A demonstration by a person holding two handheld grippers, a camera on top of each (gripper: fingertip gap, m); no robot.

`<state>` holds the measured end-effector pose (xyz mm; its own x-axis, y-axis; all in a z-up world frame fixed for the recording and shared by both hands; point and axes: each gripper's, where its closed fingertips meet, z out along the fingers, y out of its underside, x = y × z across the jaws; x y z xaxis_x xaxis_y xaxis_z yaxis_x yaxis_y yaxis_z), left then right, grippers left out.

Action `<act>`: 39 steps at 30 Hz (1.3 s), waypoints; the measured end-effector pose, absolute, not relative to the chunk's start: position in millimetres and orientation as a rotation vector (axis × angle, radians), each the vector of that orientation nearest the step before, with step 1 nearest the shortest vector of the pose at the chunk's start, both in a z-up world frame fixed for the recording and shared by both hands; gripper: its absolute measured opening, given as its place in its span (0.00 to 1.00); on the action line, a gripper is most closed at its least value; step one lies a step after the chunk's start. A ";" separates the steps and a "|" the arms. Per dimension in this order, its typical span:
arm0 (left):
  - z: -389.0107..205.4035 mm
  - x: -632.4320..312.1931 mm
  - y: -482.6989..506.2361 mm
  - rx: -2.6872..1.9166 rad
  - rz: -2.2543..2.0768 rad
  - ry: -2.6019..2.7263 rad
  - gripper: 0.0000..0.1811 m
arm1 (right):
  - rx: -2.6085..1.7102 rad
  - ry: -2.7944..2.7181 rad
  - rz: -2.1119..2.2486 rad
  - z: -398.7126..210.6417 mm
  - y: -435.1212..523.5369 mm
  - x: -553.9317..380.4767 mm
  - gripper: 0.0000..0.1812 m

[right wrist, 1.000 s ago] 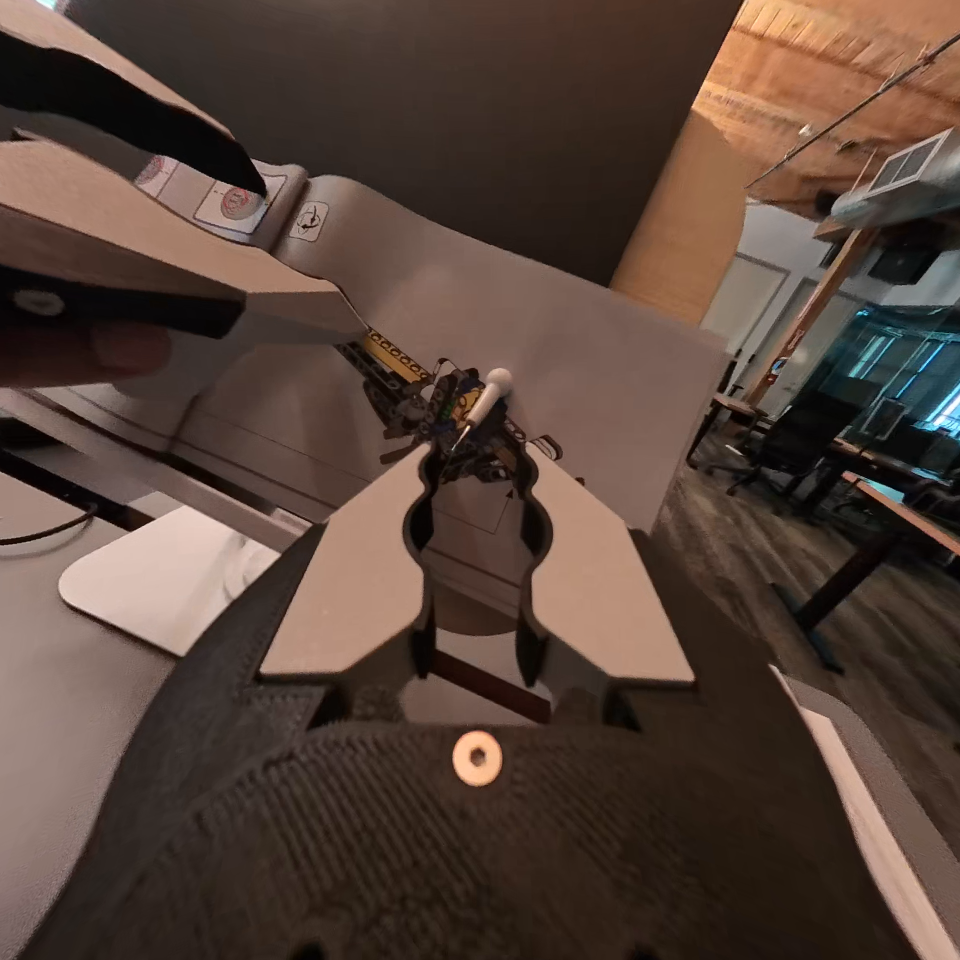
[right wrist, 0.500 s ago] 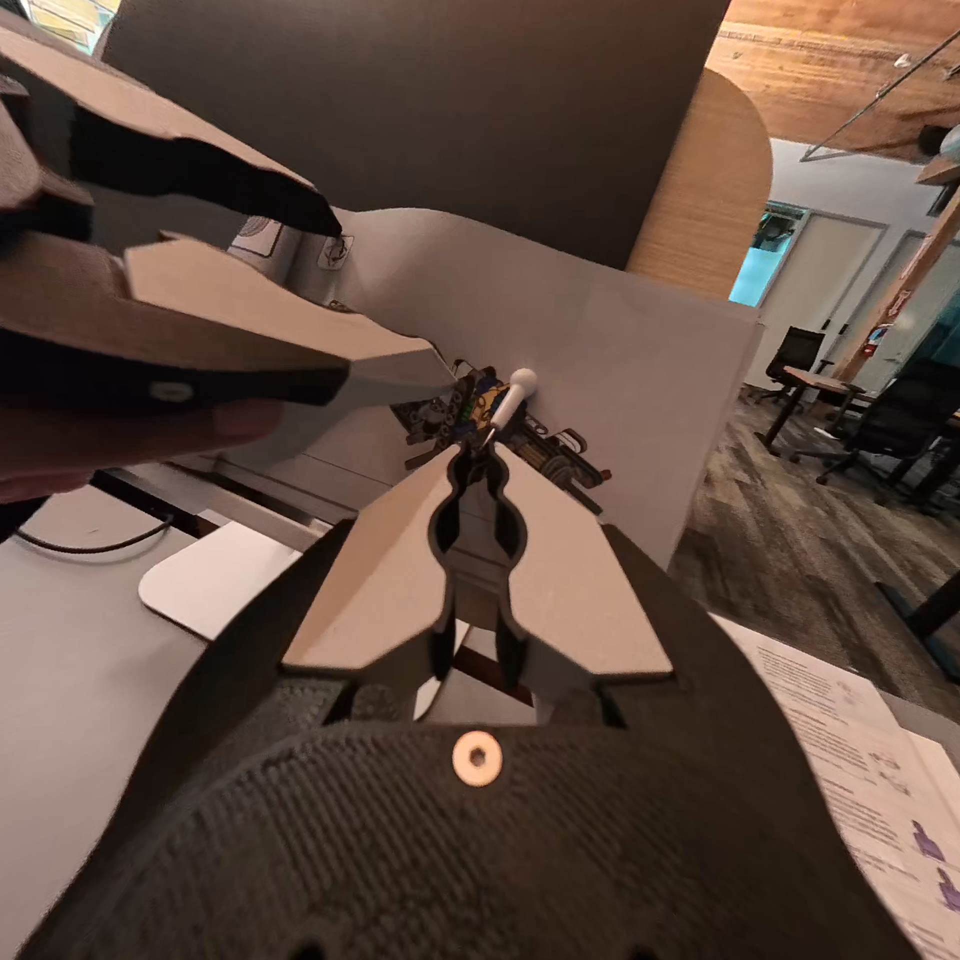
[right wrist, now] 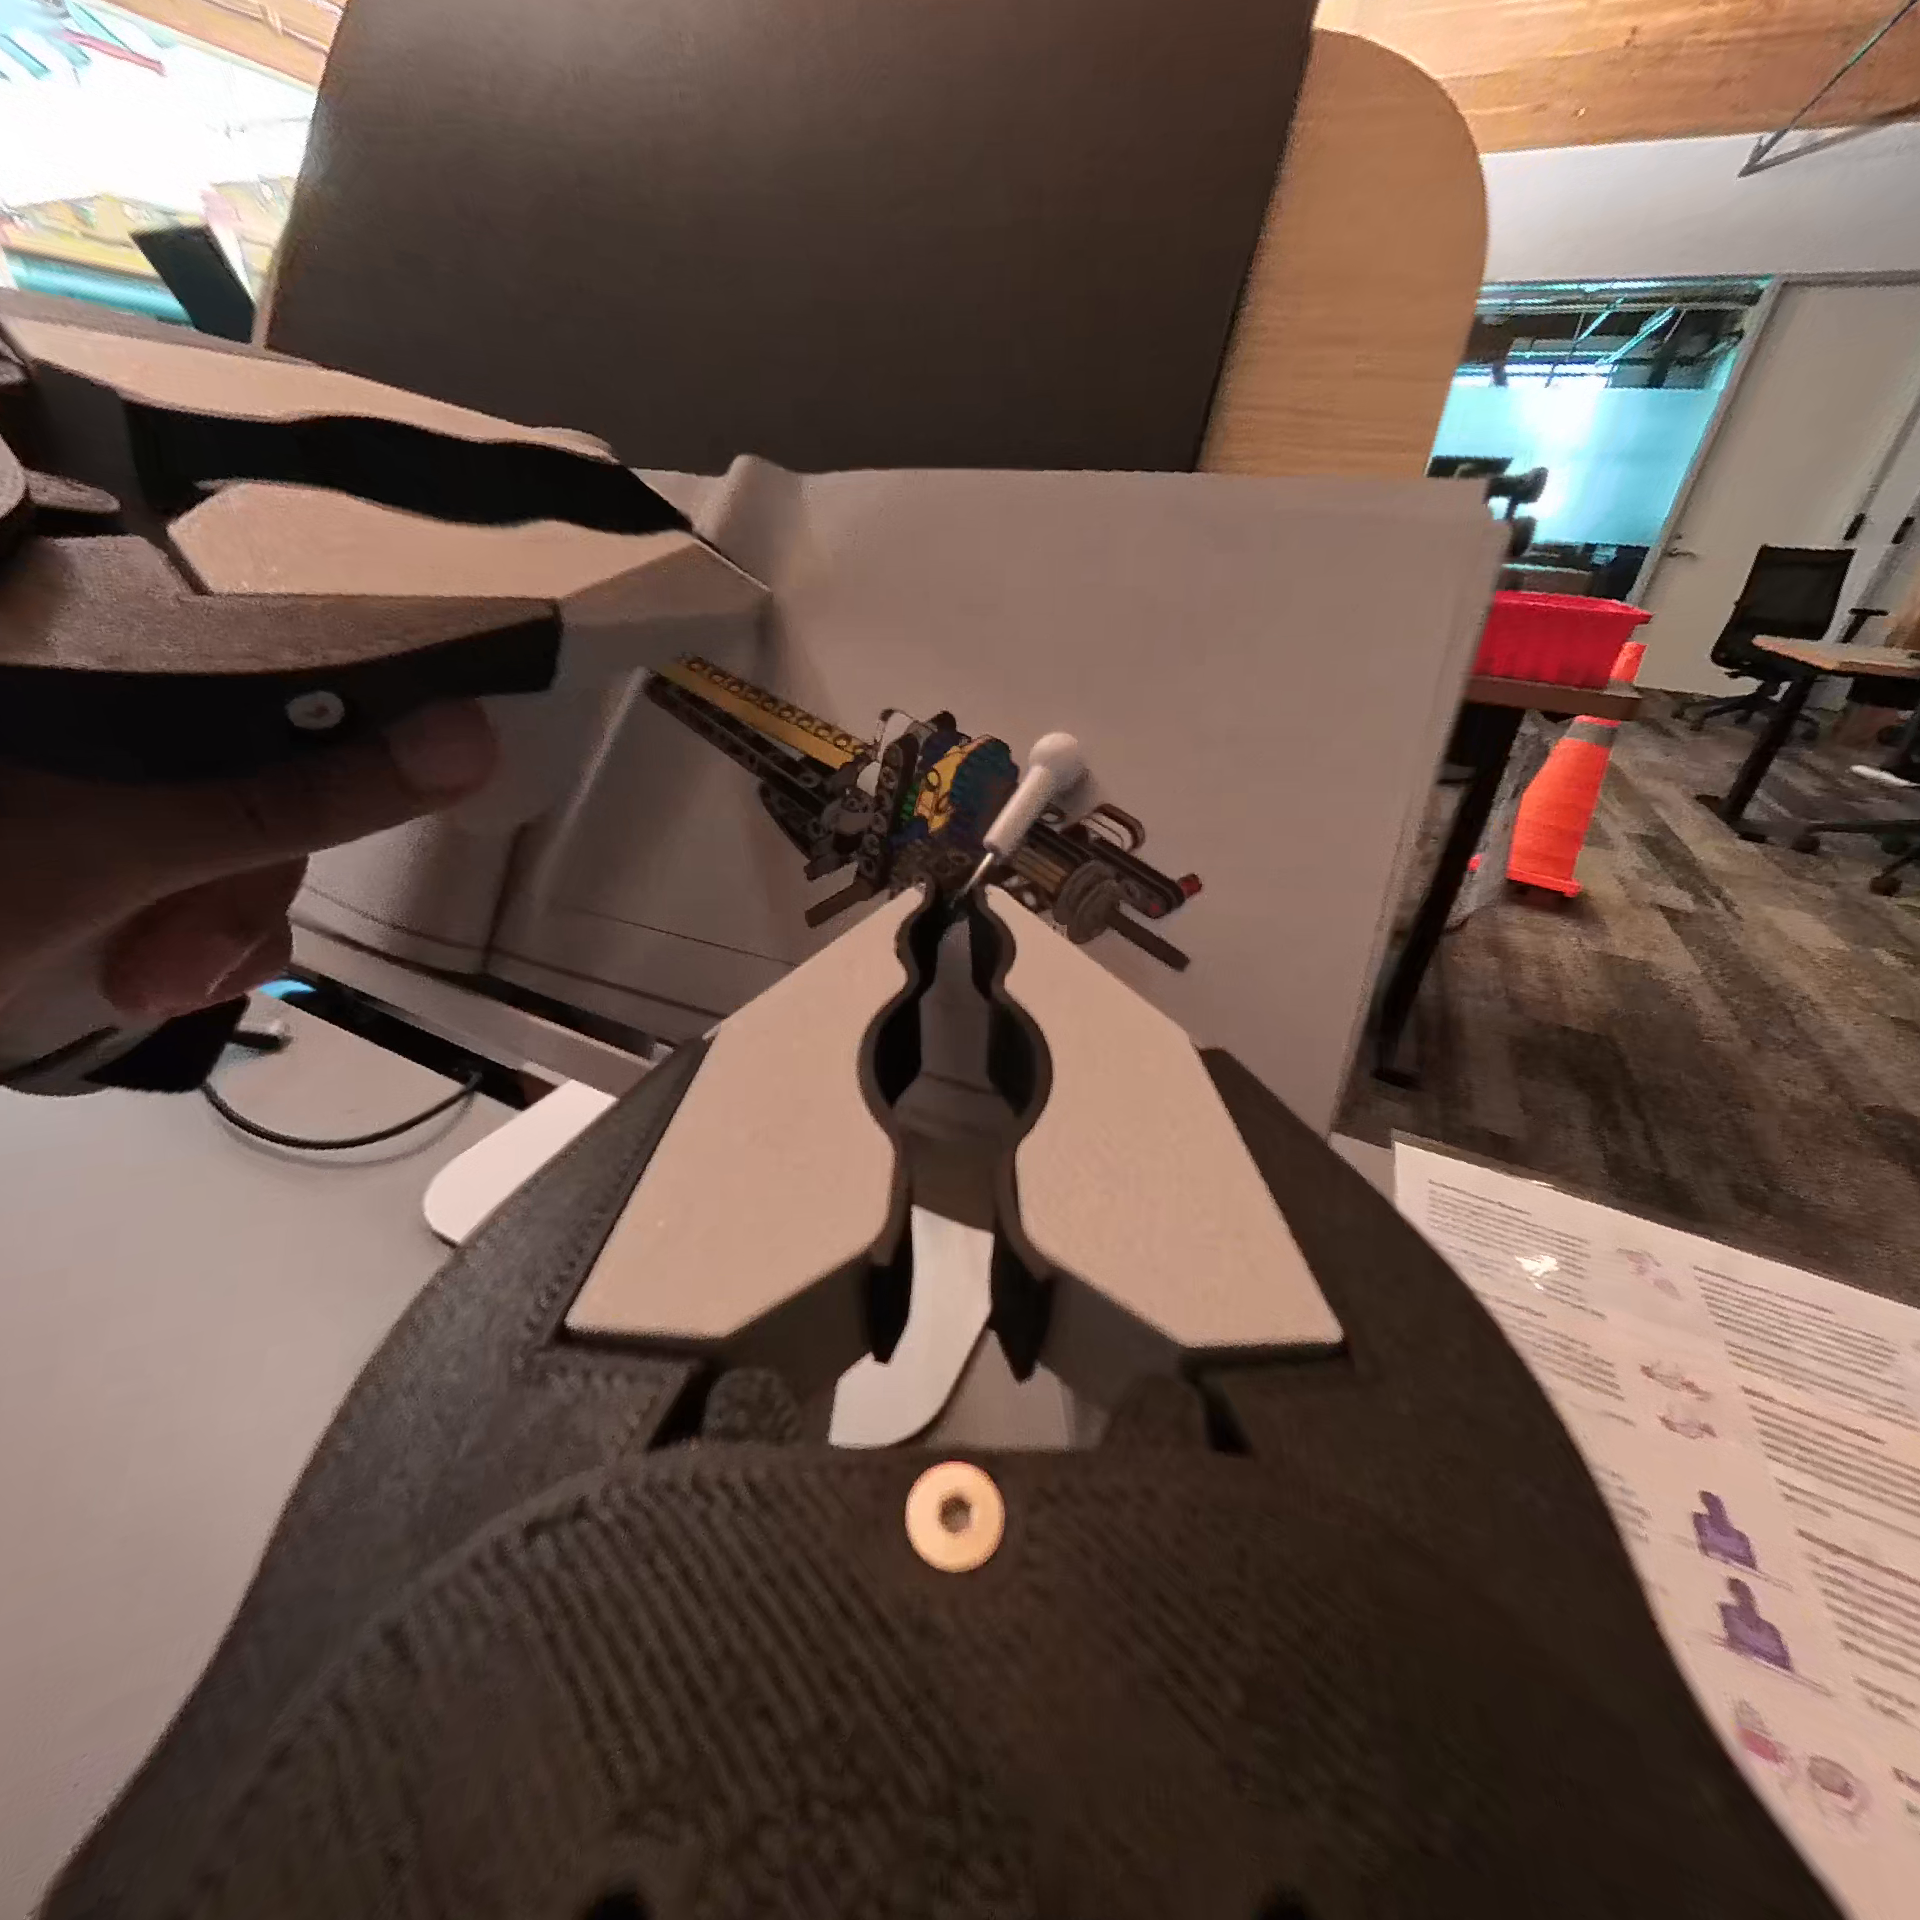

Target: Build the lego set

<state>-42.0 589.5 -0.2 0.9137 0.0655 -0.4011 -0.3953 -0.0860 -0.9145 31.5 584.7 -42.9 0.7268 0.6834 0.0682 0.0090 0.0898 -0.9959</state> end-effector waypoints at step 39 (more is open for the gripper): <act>41.5 -96.8 522.5 -1.302 -0.545 -0.042 0.00 | -1.308 -0.273 0.768 -53.8 587.0 56.7 0.03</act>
<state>-96.8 522.5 41.5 0.8739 -0.3581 0.3289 0.4042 0.1592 -0.9007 56.7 587.0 -53.8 0.7286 0.6441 -0.2332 -0.3523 0.0604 -0.9340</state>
